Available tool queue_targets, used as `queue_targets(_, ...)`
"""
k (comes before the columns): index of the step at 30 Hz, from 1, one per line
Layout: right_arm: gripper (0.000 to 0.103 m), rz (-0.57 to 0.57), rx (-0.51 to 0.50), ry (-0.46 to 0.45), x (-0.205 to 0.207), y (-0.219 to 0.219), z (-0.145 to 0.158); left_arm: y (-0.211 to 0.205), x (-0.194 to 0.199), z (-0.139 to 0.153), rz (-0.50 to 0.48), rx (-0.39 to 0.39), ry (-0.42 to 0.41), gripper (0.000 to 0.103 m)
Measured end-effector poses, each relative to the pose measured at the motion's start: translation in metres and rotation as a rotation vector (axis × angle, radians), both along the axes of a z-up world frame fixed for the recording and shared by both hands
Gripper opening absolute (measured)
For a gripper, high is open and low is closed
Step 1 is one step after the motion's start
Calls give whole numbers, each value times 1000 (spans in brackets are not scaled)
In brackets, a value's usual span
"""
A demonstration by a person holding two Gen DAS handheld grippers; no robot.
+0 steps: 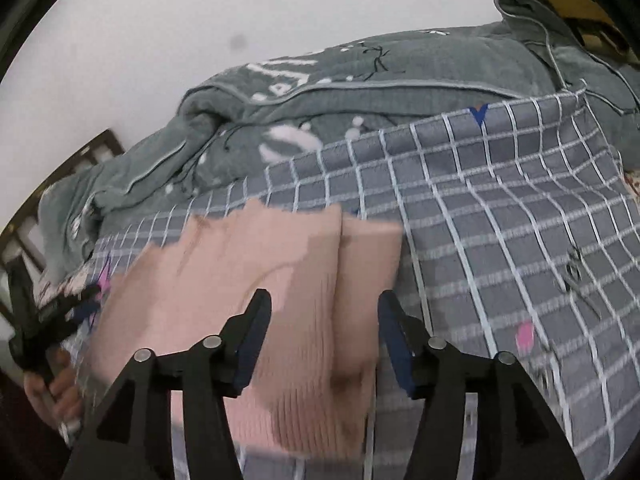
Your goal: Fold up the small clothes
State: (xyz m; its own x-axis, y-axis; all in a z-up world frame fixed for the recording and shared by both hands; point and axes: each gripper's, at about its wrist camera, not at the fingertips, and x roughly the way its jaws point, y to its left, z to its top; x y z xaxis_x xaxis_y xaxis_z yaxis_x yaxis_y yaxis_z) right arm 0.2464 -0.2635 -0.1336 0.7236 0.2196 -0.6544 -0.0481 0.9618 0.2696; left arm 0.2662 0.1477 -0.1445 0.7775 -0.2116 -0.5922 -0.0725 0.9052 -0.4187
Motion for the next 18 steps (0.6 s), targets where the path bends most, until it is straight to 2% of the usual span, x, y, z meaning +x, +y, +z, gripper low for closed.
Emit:
queue_targets(2,56,11,-3,5,-18,-3,-13,4,-17,-2,7,5,0,65)
queue_targets(5,56,-1,19,55,-27,-7,-28,13,-43,-10,4,-39,17,66)
queue_targets(8,56,21,54,57,-31,-7,-27,18,-60,-20,-16,-80,51,66)
queue_targets(12,54,29,9,57,-36,0,-29,14,-77,-31,-26,-88,76,66)
queue_targets(14,50,33,-1,62,-36,1,-32,9,-80,-32,-44,-66,68,67)
queue_targets(16,49,36,-8,58,-37,1,-32,4,-80,-32,-53,-23,67,67)
queue_targets(18,49,38,-9,58,-37,0,-33,2,-78,-35,-54,-13,73,67)
